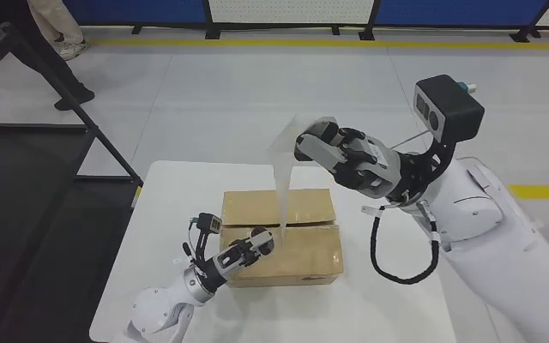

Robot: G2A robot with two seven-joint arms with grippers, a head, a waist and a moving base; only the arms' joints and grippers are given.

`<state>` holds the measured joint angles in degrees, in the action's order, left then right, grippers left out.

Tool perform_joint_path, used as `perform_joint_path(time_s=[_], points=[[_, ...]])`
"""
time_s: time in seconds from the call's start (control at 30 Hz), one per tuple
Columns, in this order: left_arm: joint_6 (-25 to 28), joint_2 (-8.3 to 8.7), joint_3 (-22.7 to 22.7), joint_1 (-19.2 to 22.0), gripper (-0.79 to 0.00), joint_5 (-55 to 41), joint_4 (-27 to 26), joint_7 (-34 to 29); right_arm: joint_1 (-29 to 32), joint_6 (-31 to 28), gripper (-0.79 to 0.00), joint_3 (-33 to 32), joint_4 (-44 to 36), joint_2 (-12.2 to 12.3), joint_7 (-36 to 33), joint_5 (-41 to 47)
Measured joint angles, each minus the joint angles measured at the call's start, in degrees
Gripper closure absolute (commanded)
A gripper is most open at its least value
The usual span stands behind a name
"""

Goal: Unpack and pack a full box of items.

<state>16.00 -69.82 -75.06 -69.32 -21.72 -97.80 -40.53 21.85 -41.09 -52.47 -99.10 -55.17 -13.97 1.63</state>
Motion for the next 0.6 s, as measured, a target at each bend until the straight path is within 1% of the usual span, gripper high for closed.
perform_joint_path(time_s=[0.13, 0.37, 0.47, 0.5, 0.53, 0.57, 0.6], points=[[0.5, 0.25, -1.7, -0.9, 0.000, -1.5, -1.1, -0.3, 1.4, -0.2, 0.000, -1.0, 0.4, -0.1, 0.1, 0.1], [0.0, 0.68, -3.8, -2.0, 0.000, -2.0, -2.5, -1.2, 3.6, -0.6, 0.000, -3.1, 0.4, -0.3, -0.6, 0.0], [-0.2, 0.98, -5.4, -2.9, 0.000, -2.1, -3.7, -1.9, 4.9, -0.3, 0.000, -4.1, 0.6, -0.2, -1.2, 0.5], [-0.4, 1.12, -6.1, -3.3, 0.000, -2.0, -4.2, -2.3, 5.4, -0.2, -0.043, -4.4, 0.8, -0.2, -1.6, 1.0], [-0.7, 1.26, -6.9, -3.7, 0.000, -1.8, -4.7, -2.6, 5.9, -0.1, -0.151, -4.6, 1.0, -0.2, -2.0, 1.6], [-0.9, 1.46, -8.0, -4.3, 0.000, -1.7, -5.4, -3.0, 6.6, -0.2, -0.225, -5.1, 1.3, -0.1, -2.6, 2.5], [-1.1, 1.60, -8.9, -4.9, 0.000, -1.7, -5.9, -3.3, 7.0, -0.1, -0.271, -5.4, 1.6, 0.0, -3.0, 3.0]])
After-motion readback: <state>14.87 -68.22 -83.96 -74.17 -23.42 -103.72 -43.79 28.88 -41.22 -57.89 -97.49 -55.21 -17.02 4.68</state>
